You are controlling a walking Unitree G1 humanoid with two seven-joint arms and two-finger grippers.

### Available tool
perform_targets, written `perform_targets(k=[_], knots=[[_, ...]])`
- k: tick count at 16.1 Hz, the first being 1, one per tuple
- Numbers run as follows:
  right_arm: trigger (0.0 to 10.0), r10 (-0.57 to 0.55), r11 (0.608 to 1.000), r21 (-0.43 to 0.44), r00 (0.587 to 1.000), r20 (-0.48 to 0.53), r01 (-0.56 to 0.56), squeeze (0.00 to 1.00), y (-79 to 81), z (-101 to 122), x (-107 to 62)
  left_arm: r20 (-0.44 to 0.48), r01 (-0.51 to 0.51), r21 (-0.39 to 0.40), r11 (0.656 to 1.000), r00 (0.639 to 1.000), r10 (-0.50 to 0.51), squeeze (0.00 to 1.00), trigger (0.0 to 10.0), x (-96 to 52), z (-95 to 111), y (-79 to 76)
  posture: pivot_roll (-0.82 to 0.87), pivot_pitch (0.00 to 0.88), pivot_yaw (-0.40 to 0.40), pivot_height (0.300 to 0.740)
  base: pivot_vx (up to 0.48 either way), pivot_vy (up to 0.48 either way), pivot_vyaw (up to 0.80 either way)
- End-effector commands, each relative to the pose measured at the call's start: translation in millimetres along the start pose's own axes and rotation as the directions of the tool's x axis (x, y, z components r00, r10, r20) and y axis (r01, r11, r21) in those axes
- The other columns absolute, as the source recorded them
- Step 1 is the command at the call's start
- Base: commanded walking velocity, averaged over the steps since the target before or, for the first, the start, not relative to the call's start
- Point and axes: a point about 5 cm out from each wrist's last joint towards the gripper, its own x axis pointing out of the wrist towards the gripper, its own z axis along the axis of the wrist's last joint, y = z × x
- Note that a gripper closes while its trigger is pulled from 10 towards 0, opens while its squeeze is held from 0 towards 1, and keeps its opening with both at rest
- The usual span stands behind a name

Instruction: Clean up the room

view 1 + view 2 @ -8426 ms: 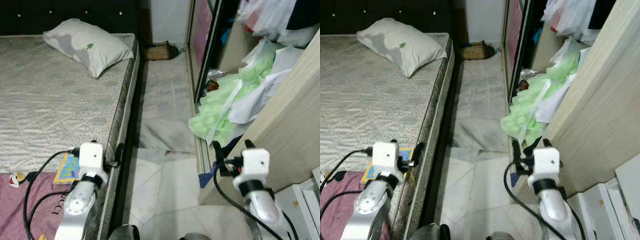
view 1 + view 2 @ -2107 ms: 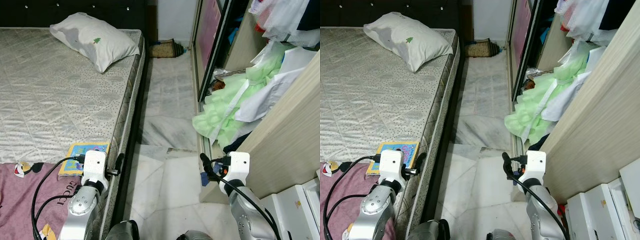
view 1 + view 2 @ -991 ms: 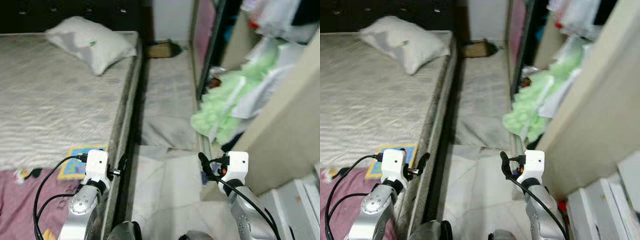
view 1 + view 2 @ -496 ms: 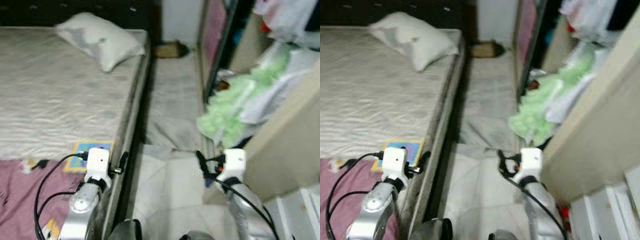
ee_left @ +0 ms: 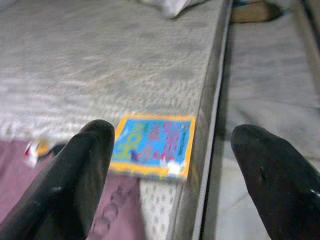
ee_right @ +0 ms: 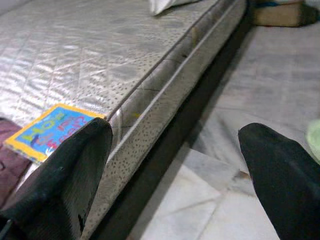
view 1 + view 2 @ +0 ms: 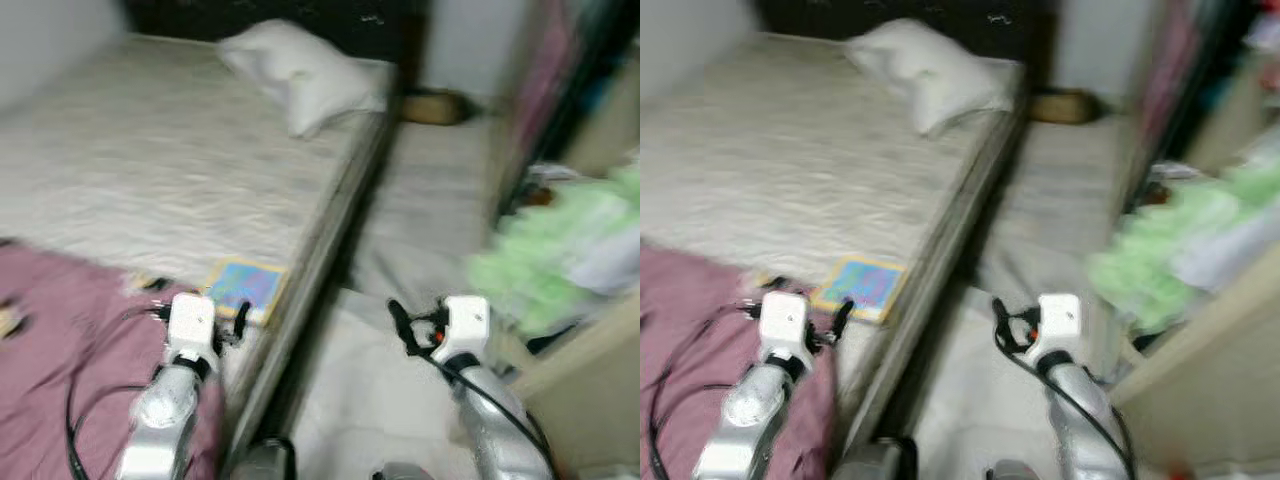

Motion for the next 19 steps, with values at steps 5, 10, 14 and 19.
perform_targets(k=[5,10,14,19], knots=[[10.0,-0.052,0.999,0.016,0.998,0.045,0.051,0.0,-1.9,5,4.2,0.015,-0.027,-0.007,1.0,1.0,0.028,0.0,10.0,1.3,2,0.7,-0.07,0.079,0.051,0.74,0.0,0.0,0.79],[10.0,-0.049,0.999,-0.003,0.996,0.07,0.049,0.0,-6.1,14,8.3,0.063,-0.077,0.008,0.997,0.995,0.076,0.0,10.0,3.1,12,6.2,-0.07,0.093,0.041,0.74,0.0,0.0,0.78],[10.0,-0.03,0.999,-0.01,0.994,0.102,0.031,0.0,-2.7,23,14.2,0.072,-0.11,-0.01,0.994,0.991,0.11,0.0,10.0,1.2,13,8.9,-0.06,0.093,0.034,0.74,0.0,0.0,0.78],[10.0,-0.024,1.0,0.0,0.993,0.115,0.024,0.0,2.4,24,14.4,0.067,-0.083,-0.017,0.996,0.994,0.084,0.0,10.0,-0.4,11,1.6,-0.06,0.087,0.041,0.74,0.0,0.0,0.77]])
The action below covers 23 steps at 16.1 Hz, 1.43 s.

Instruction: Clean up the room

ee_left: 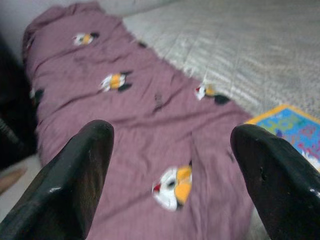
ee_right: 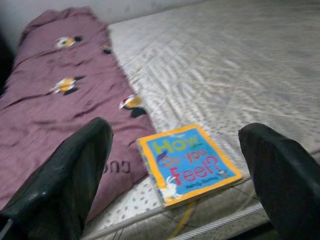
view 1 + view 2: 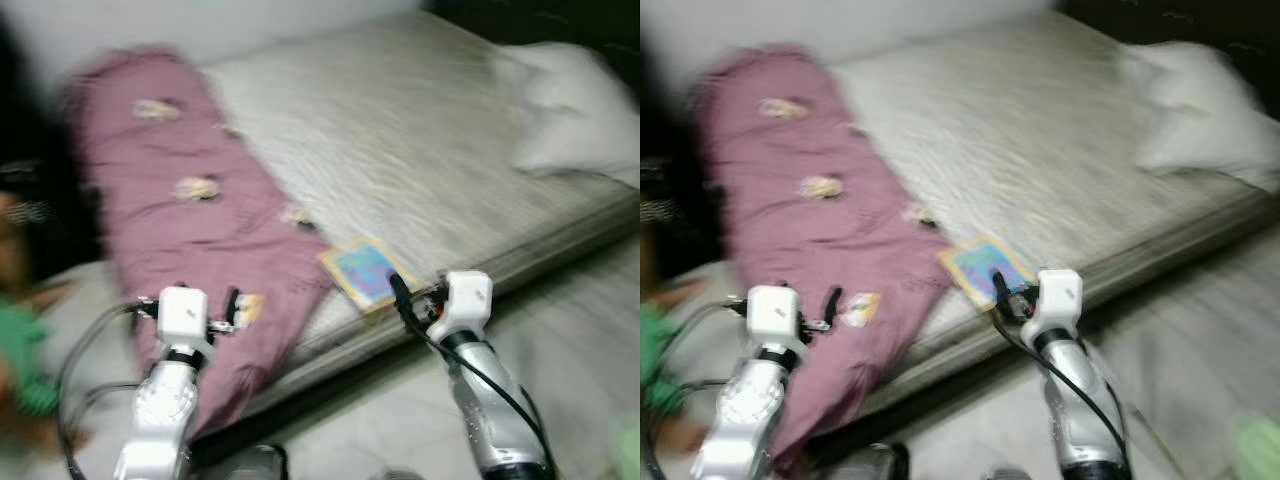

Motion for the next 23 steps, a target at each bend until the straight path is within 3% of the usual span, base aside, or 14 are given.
perform_targets(k=[1,12,14,18,23], knots=[[10.0,-0.013,1.0,0.009,1.0,0.003,0.013,0.0,-1.1,-1,-2.0,0.001,0.007,0.014,1.0,1.0,-0.007,0.0,10.0,-0.4,1,0.2,-0.07,0.084,0.042,0.74,0.0,0.0,0.77],[10.0,-0.072,0.997,0.013,0.997,0.03,0.071,0.0,-3.9,-1,-11.3,-0.014,0.016,0.015,1.0,1.0,-0.016,0.0,10.0,-4.4,-2,2.7,-0.06,0.08,0.053,0.74,0.0,0.0,0.77],[10.0,-0.086,0.995,0.053,0.994,0.062,0.083,0.0,-4.7,3,-12.9,-0.011,0.026,0.008,1.0,1.0,-0.026,0.0,10.0,-5.0,-1,2.8,-0.06,0.084,0.056,0.74,0.0,0.0,0.0],[10.0,-0.109,0.994,0.032,0.993,0.051,0.107,0.0,-13.0,1,-19.1,-0.017,0.013,0.007,1.0,1.0,-0.013,0.0,10.0,-2.0,-1,5.2,-0.06,0.083,0.053,0.74,0.0,0.0,0.0],[10.0,0.006,1.0,-0.003,1.0,0.011,-0.006,0.0,-4.6,2,-5.5,-0.031,-0.081,-0.03,0.996,0.996,0.08,0.0,10.0,-15.3,-9,6.1,0.01,0.085,-0.058,0.74,0.0,0.0,0.0]])
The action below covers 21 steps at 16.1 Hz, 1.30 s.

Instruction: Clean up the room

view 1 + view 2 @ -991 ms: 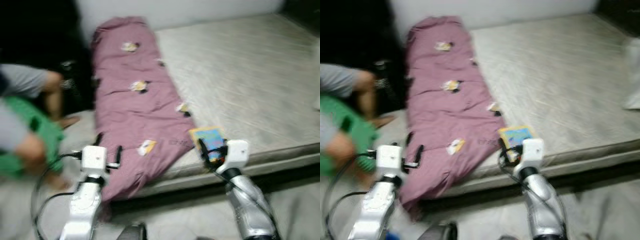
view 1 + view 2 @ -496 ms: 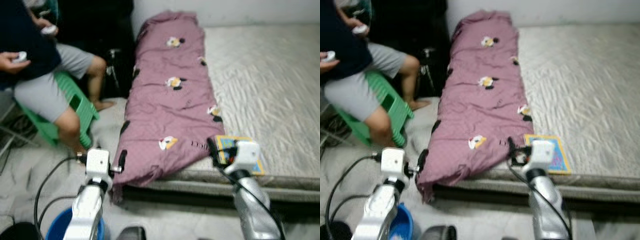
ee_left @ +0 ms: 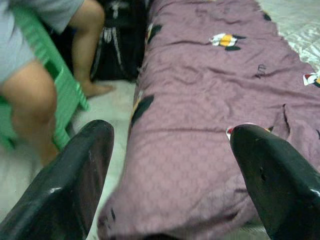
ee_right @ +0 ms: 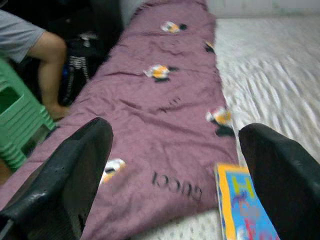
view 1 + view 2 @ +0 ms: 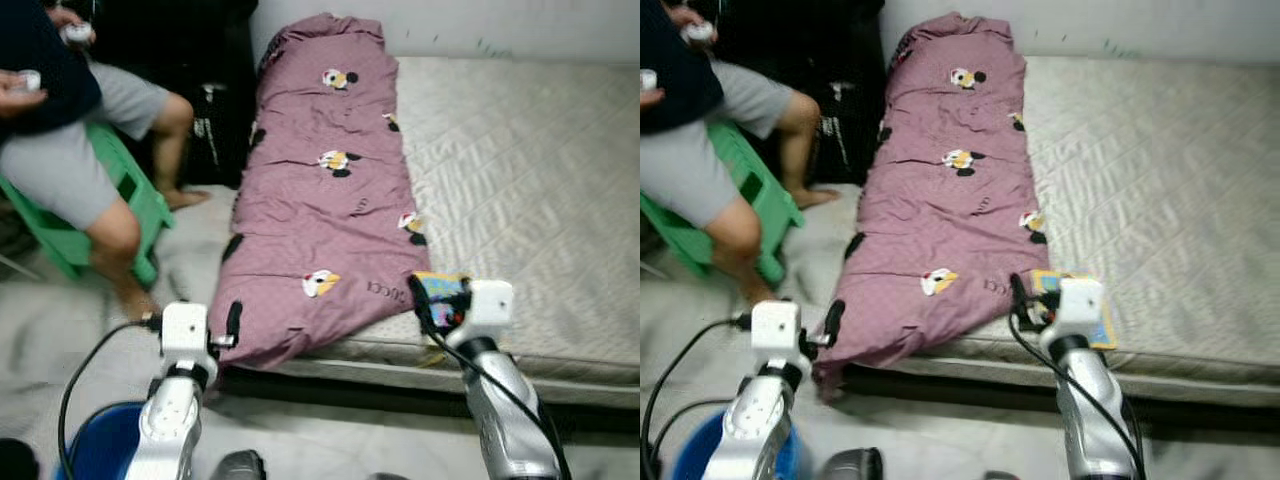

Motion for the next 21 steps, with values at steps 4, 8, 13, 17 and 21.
perform_targets(k=[4,8,13,17,21], knots=[[10.0,0.064,0.998,-0.005,0.997,-0.039,-0.065,0.0,8.6,-3,8.9,0.02,-0.069,-0.011,0.998,0.997,0.069,0.0,10.0,-3.4,2,9.5,0.02,0.084,-0.075,0.74,0.0,0.0,0.0],[10.0,0.045,0.999,-0.013,0.998,-0.037,-0.046,0.0,8.0,-7,3.8,0.028,-0.041,-0.011,0.999,0.999,0.041,0.0,10.0,3.8,5,5.5,-0.02,0.086,-0.038,0.74,0.0,0.0,0.54],[10.0,0.001,1.0,-0.005,1.0,-0.027,-0.001,0.0,0.0,-6,-0.9,0.034,0.023,-0.008,1.0,0.999,-0.022,0.0,10.0,10.9,7,-1.9,-0.05,0.084,-0.016,0.74,0.0,0.0,0.09],[10.0,0.002,1.0,-0.002,1.0,-0.024,-0.002,0.0,3.1,-6,0.8,0.042,0.032,-0.007,0.999,0.999,-0.032,0.0,10.0,11.8,9,0.2,-0.04,0.081,-0.012,0.74,0.0,0.0,0.0],[10.0,0.003,1.0,0.005,1.0,-0.02,-0.003,0.0,4.9,-6,1.7,0.047,0.04,-0.005,0.999,0.998,-0.04,0.0,10.0,12.7,10,1.3,-0.04,0.079,-0.005,0.74,0.0,0.0,0.0]])
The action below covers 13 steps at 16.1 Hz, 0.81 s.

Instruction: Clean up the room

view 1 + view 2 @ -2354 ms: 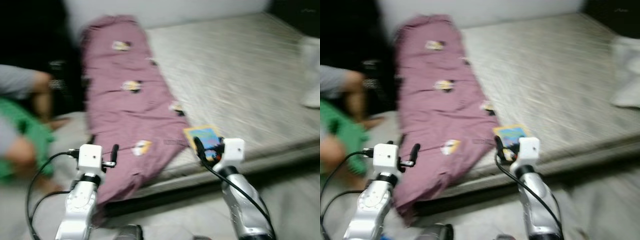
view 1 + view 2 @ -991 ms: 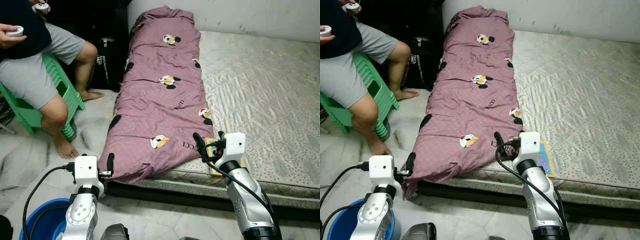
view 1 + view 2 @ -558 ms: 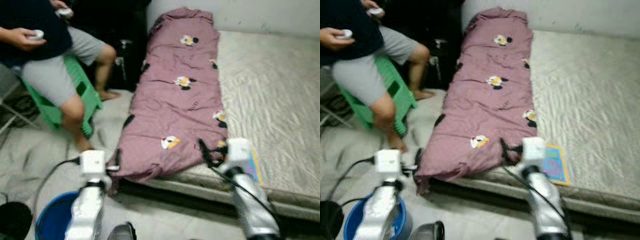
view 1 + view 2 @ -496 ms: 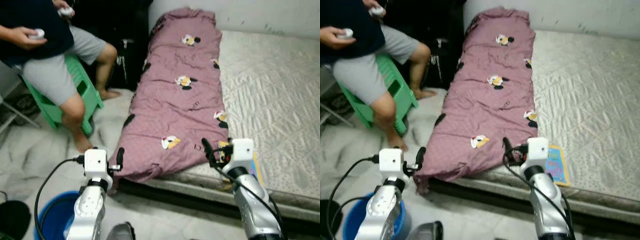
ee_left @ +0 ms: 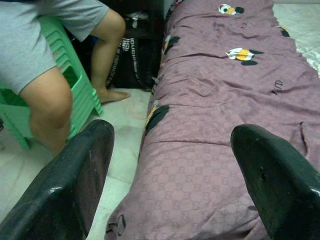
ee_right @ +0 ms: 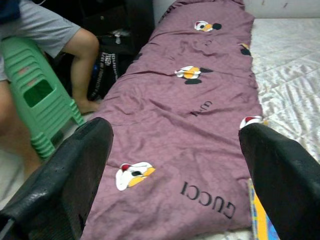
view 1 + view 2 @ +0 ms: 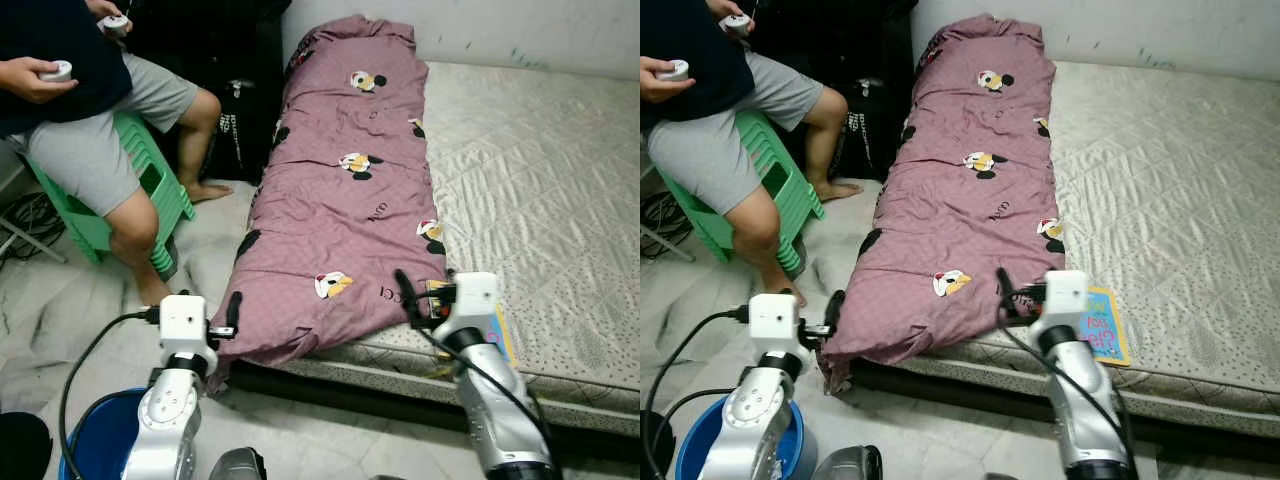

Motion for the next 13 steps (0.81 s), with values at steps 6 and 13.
perform_targets(k=[6,13], knots=[[10.0,-0.023,1.0,0.002,1.0,-0.001,0.023,0.0,-3.8,-1.9,-3.3,-0.006,0.024,0.006,1.0,1.0,-0.024,0.0,10.0,-0.5,-2.1,0.4,-0.04,0.084,0.004,0.74,0.124,0.0,0.0],[10.0,-0.029,1.0,0.003,1.0,-0.003,0.029,0.0,-4.4,-2.8,-4.1,-0.009,0.033,0.008,0.999,0.999,-0.033,0.0,10.0,-0.8,-2.3,-0.5,-0.04,0.09,0.008,0.74,0.263,0.0,0.0]])
